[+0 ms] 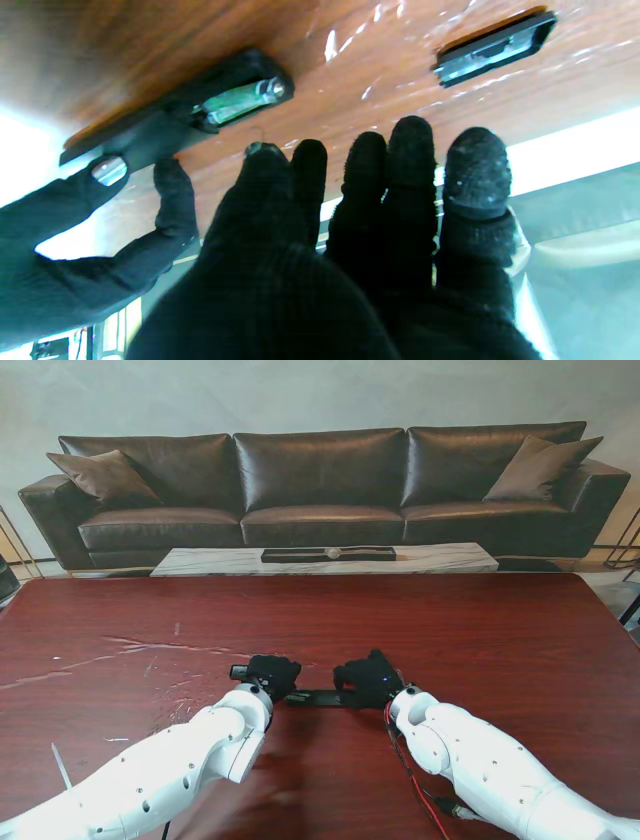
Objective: Install the batteries into the remote control and close the cover
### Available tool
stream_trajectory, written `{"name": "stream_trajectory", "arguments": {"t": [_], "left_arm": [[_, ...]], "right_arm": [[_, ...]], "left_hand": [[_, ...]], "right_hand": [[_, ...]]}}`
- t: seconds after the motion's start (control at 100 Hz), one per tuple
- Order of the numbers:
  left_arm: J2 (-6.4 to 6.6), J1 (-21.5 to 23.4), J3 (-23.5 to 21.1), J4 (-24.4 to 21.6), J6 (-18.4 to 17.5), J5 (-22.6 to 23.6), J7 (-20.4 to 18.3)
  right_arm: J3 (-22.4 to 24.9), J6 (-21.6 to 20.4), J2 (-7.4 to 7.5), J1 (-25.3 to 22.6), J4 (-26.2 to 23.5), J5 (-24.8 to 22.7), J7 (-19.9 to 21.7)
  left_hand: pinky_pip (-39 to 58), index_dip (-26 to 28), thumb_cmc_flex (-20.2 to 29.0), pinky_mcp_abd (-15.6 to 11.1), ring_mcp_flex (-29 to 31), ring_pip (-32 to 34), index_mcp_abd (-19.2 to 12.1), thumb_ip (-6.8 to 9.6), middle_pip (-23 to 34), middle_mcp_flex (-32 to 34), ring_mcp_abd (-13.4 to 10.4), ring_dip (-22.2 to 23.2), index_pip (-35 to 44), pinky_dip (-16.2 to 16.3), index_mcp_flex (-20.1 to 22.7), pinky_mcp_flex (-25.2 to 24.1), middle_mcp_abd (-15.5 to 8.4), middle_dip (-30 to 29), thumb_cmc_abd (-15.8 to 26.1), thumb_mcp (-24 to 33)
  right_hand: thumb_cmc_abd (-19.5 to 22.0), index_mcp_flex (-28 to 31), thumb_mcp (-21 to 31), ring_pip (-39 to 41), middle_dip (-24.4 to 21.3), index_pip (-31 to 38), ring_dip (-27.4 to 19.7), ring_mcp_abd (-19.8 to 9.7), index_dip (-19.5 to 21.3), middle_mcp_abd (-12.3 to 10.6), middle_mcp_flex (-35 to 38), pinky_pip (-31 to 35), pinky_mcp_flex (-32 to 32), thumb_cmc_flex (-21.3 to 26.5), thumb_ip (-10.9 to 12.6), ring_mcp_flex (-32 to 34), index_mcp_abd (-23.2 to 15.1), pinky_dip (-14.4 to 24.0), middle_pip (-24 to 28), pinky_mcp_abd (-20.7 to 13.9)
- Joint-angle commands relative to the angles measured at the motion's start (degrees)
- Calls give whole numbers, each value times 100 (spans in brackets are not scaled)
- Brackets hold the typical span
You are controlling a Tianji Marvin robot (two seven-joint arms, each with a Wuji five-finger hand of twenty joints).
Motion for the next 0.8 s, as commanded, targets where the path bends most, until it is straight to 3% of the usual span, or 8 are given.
{"name": "stream_trajectory", "arguments": {"t": [0.0, 0.16, 0.79], "left_arm": [[51, 23, 10, -23, 98, 41, -64], [89, -30, 121, -72, 248, 58, -311], [-18, -261, 452, 108, 420, -410, -349]], "right_arm": [[-89, 6, 13, -131, 83, -36, 110], [-104, 12, 7, -125, 93, -28, 110], [-126, 2, -1, -115, 110, -24, 93]], "left_hand": [[292, 159, 0, 88, -29, 301, 35, -64, 169, -15, 114, 135, 149, 139, 55, 110, 269, 104, 264, -75], [581, 282, -200, 51, 130, 587, 10, -83, 382, 137, 86, 241, 450, 135, 140, 352, 248, 266, 563, -111], [1168, 409, -301, 107, 654, 1017, -17, -37, 711, 718, 69, 263, 885, 2, 571, 928, 196, 412, 952, -112]], "right_hand": [[34, 159, -68, -53, 28, 145, -124, 134, 4, 59, 71, 78, -92, 244, 76, 311, -198, 83, -26, 48], [-4, 159, -57, -49, 30, 147, -123, 141, 5, 55, 76, 83, -86, 246, 73, 318, -196, 85, -23, 51], [-15, 153, -3, -54, 31, 150, -127, 136, 2, 60, 64, 81, -91, 243, 62, 306, -187, 83, -21, 51]]}}
